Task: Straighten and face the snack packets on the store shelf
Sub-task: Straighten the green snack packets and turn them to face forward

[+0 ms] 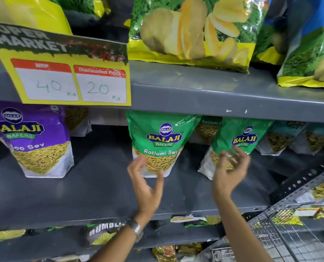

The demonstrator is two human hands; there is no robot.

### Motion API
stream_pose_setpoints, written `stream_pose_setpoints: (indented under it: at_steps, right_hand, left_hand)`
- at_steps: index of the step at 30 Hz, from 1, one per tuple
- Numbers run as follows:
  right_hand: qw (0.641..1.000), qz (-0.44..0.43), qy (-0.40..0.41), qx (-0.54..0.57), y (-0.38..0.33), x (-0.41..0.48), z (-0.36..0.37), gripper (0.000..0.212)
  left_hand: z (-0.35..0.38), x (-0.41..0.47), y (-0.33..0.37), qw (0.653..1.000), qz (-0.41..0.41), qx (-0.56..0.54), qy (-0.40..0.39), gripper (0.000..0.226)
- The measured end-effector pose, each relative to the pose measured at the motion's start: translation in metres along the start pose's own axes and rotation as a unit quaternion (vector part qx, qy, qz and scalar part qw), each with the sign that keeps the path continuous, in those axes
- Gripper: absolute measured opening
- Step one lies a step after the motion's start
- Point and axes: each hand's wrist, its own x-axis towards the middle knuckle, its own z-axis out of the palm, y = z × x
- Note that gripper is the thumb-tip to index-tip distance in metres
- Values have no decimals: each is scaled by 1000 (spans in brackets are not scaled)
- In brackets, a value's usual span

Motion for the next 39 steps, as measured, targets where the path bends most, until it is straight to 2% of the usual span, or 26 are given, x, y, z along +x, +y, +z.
stream_pose_setpoints:
  at_steps: [2,4,6,8,10,11,13,14,20,30,35,39]
  right_hand:
    - [990,11,136,19,9,28,-22,27]
    - [983,44,178,24,21,59,-41,25]
    - [988,106,110,12,35,87,-55,21]
    - [982,187,-18,-10,51,108,-66,23]
    - [959,252,-132,-11,61,121,-72,35]
    - [947,271,-173,-12,65,125,-73,33]
    - [933,270,-237,-33,69,125,-72,31]
    - [933,265,-242,-34,71,123,-70,35]
    - [950,254,-180,-4,60,112,-67,23]
    - [952,253,-171,-21,47,95,-103,33]
    - [954,246,-167,-36,38,84,-125,34]
    - [955,244,-164,-37,34,79,-136,33]
  left_hand:
    - [23,-18,9,997,23,-16,-72,44]
    - [52,-26,16,986,-37,-47,-157,39]
    - [81,-24,24,957,-152,-63,-239,41]
    - [108,-16,21,919,-248,-47,-302,48]
    - [128,-5,20,884,-297,-13,-361,57]
    - [135,-1,21,874,-304,-2,-380,58]
    - [147,3,23,865,-313,10,-393,57]
    - [151,3,23,864,-317,12,-391,57]
    - [152,2,18,876,-320,32,-360,55]
    - [135,-25,21,869,-312,61,-379,50]
    - [129,-41,30,868,-302,53,-390,58]
    - [125,-49,36,863,-300,48,-403,50]
